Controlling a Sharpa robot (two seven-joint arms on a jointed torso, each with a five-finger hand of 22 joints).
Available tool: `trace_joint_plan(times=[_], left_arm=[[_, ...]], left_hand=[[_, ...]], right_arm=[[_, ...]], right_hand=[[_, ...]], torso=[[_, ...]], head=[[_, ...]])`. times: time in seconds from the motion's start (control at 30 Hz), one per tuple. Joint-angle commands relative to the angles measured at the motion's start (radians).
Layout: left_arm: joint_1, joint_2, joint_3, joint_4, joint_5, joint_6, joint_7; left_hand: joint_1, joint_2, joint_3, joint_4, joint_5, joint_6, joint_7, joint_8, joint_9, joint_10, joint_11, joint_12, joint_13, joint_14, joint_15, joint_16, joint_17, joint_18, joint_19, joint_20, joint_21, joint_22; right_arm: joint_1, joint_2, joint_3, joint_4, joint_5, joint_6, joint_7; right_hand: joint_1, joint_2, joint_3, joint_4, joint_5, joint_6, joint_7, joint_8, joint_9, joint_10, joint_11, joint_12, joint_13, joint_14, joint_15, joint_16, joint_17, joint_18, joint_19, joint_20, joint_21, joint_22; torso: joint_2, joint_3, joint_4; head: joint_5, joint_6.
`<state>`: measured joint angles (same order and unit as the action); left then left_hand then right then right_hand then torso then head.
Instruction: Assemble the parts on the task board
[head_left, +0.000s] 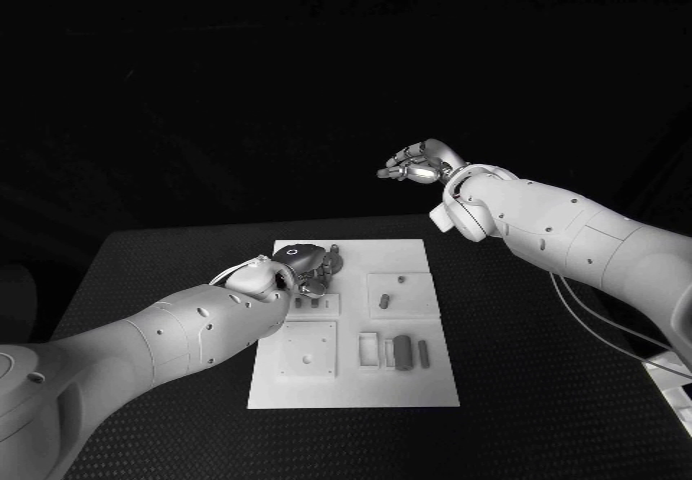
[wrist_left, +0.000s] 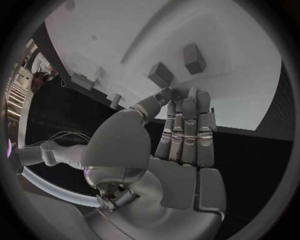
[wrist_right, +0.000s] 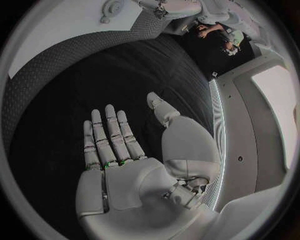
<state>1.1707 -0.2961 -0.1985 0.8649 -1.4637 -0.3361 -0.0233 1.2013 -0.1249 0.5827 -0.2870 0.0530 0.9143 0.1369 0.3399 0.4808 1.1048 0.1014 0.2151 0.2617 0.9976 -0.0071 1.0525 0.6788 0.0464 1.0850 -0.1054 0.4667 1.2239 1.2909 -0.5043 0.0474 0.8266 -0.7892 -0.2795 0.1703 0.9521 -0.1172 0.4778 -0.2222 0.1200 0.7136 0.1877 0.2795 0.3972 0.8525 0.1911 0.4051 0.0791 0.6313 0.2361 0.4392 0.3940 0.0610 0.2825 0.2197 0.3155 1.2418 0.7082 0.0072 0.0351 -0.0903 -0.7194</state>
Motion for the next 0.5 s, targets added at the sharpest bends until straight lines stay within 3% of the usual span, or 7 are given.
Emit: trace_joint_plan(times=[0.03,0.27,0.5], left_arm=[[-0.001,0.003,0.0,0.002,0.006,0.01,0.008],[-0.001,0.009,0.0,-0.013,-0.001,0.068,-0.003],[-0.005,0.018,0.0,-0.038,0.0,0.08,0.003]], left_hand=[[0.003,0.013,0.009,-0.001,-0.002,0.007,0.001,0.001,-0.001,0.01,0.001,-0.003,0.001,0.009,0.0,0.005,0.002,0.039,0.007,-0.001,0.005,0.003],[0.025,0.022,0.022,-0.003,-0.002,0.013,0.007,-0.001,-0.002,0.024,-0.004,-0.008,0.002,0.019,-0.004,0.014,0.005,0.043,0.018,-0.004,0.01,0.01],[0.021,0.025,0.021,-0.001,-0.002,0.006,0.005,-0.008,-0.006,0.021,0.0,-0.023,-0.003,0.02,-0.001,0.011,0.002,0.042,0.019,-0.002,0.009,0.015]], right_arm=[[0.0,0.0,0.001,0.001,-0.001,0.012,0.013],[0.0,0.0,0.001,0.003,-0.001,0.013,0.013],[0.0,0.0,0.001,0.009,-0.001,0.013,0.013]], right_hand=[[-0.001,0.01,0.001,-0.005,-0.002,-0.007,0.047,0.005,-0.001,-0.004,0.004,-0.001,-0.001,0.006,-0.001,-0.001,0.001,0.02,0.006,-0.002,-0.005,-0.001],[-0.002,0.01,0.0,-0.005,-0.002,-0.007,0.047,0.005,-0.001,-0.004,0.004,-0.001,-0.002,0.006,0.0,-0.002,0.001,0.02,0.006,-0.001,-0.006,-0.001],[-0.002,0.01,0.0,-0.005,-0.002,-0.006,0.047,0.005,-0.001,-0.004,0.004,-0.001,-0.002,0.006,0.0,-0.002,0.001,0.02,0.006,-0.001,-0.007,-0.002]], torso=[[0.0,0.0001,-0.0003],[0.0,0.0001,-0.0004],[0.001,0.0003,-0.0014]], head=[[0.0,0.0],[0.0,0.0],[-0.002,-0.001]])
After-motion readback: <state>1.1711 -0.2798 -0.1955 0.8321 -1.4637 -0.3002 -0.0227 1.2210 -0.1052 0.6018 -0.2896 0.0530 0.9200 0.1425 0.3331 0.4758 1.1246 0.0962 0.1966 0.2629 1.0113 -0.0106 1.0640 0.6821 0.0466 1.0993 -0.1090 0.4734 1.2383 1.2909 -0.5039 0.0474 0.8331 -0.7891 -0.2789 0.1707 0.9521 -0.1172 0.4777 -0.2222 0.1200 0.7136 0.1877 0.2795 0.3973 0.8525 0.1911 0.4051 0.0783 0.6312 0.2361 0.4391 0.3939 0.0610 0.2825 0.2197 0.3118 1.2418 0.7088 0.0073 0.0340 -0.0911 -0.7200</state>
